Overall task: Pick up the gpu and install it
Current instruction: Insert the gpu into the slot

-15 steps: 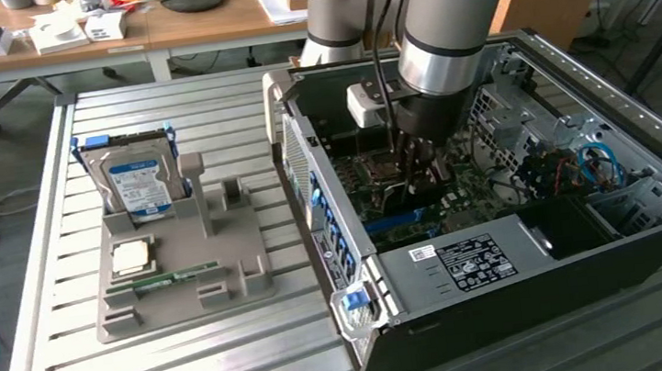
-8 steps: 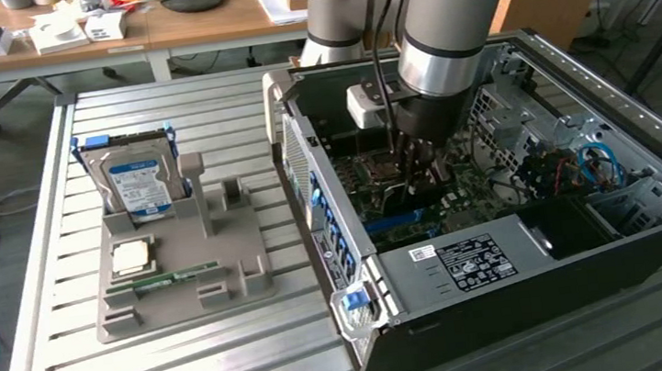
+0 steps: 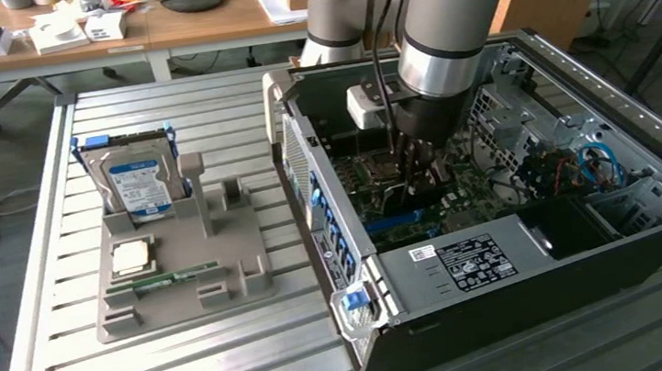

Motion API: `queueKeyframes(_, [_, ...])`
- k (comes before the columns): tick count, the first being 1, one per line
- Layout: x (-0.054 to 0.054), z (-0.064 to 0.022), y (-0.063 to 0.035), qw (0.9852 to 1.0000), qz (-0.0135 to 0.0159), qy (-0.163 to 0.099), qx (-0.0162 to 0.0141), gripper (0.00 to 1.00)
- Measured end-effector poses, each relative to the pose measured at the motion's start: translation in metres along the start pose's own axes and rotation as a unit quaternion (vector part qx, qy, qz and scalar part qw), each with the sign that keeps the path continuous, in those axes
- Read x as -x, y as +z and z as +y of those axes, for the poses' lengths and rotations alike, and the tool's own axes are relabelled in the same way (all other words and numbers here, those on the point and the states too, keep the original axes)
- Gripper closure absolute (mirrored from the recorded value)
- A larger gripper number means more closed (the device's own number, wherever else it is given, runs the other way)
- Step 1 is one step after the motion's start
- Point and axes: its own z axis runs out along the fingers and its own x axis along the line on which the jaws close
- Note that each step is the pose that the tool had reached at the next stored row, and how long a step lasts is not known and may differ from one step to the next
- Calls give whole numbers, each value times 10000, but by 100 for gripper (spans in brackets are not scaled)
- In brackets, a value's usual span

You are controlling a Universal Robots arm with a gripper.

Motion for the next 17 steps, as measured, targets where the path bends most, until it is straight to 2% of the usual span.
queueKeyframes(17, [0, -8, 9, 10000, -1, 0, 0, 74])
